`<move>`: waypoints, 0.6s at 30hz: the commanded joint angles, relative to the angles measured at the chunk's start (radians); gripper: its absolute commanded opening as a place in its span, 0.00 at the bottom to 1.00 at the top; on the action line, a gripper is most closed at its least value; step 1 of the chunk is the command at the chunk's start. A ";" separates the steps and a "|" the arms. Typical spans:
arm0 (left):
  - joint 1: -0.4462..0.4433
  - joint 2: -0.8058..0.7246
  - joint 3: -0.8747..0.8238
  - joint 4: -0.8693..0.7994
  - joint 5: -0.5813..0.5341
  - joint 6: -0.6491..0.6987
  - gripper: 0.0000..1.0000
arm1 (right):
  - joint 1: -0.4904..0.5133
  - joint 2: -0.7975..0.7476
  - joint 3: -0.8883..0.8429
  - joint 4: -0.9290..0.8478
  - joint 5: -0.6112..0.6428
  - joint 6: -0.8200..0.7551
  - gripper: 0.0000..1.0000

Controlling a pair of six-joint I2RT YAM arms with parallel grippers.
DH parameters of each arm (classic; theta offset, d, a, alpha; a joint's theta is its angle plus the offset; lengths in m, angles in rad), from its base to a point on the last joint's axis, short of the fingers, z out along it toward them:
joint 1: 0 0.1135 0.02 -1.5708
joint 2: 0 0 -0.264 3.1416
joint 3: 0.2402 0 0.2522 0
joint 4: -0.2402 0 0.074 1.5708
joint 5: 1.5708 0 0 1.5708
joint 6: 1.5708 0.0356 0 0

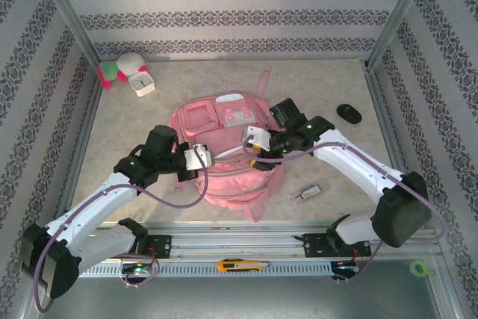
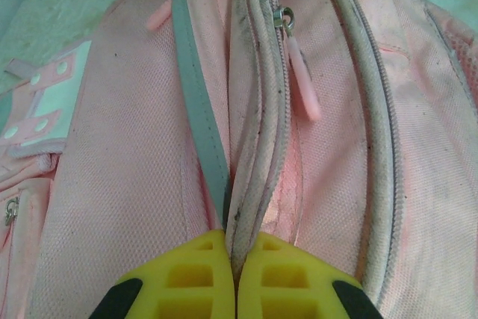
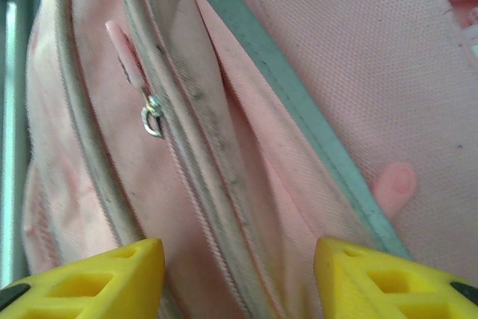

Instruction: Pack books, pencil case, and school supplies into a backpack

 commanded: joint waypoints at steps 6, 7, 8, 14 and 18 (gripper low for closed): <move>0.060 -0.058 -0.023 0.096 -0.055 -0.073 0.08 | -0.032 0.030 0.043 0.057 -0.020 -0.028 0.09; 0.061 -0.065 -0.030 0.120 -0.079 -0.119 0.15 | -0.031 0.020 0.035 0.071 -0.026 0.000 0.00; 0.060 -0.071 -0.032 0.133 -0.093 -0.160 0.23 | -0.024 0.004 0.022 0.090 -0.030 0.040 0.00; 0.058 -0.148 0.036 0.008 -0.106 -0.581 0.61 | 0.043 -0.105 -0.102 0.273 -0.023 0.254 0.00; 0.049 -0.209 0.079 -0.117 -0.145 -0.899 0.61 | 0.073 -0.147 -0.128 0.360 -0.009 0.428 0.00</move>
